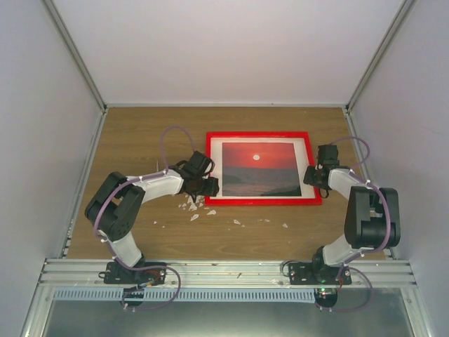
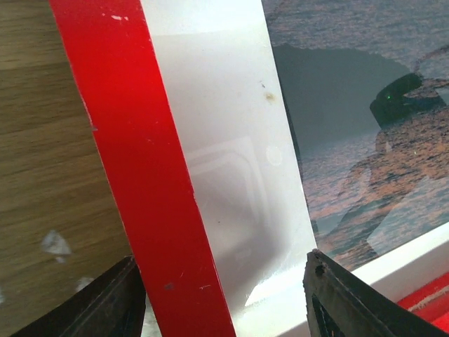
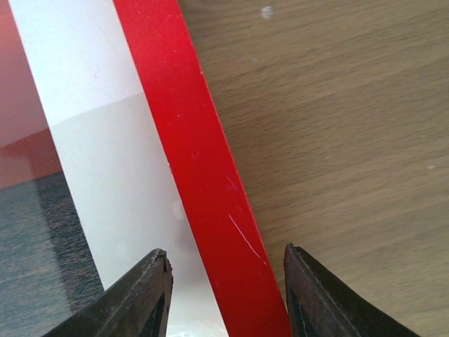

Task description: Take the photo out of the frame

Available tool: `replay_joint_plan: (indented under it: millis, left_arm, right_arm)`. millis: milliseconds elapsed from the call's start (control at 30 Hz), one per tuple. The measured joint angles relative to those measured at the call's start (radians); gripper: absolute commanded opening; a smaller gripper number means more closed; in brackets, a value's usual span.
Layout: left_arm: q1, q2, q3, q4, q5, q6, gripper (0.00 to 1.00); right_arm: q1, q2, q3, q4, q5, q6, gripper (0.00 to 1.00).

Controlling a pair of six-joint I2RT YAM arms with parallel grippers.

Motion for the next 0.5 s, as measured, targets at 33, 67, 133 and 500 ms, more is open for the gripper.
replay_joint_plan:
  millis: [33,67,133,500]
  left_arm:
    - [-0.008,0.004,0.006,-0.004,0.0,-0.003,0.62]
    - [-0.014,0.007,0.012,-0.006,0.0,-0.004,0.62]
    - [-0.021,0.011,0.019,-0.009,-0.004,-0.006,0.64]
    - [0.0,0.017,0.072,-0.028,-0.062,-0.001,0.67]
  right_arm:
    - [-0.008,0.0,0.0,0.0,0.003,0.0,0.44]
    - [-0.016,0.0,0.0,0.0,0.006,0.0,0.43]
    - [-0.024,0.0,-0.001,0.001,0.008,0.0,0.43]
    - [-0.035,0.009,-0.008,0.012,0.01,-0.003,0.41]
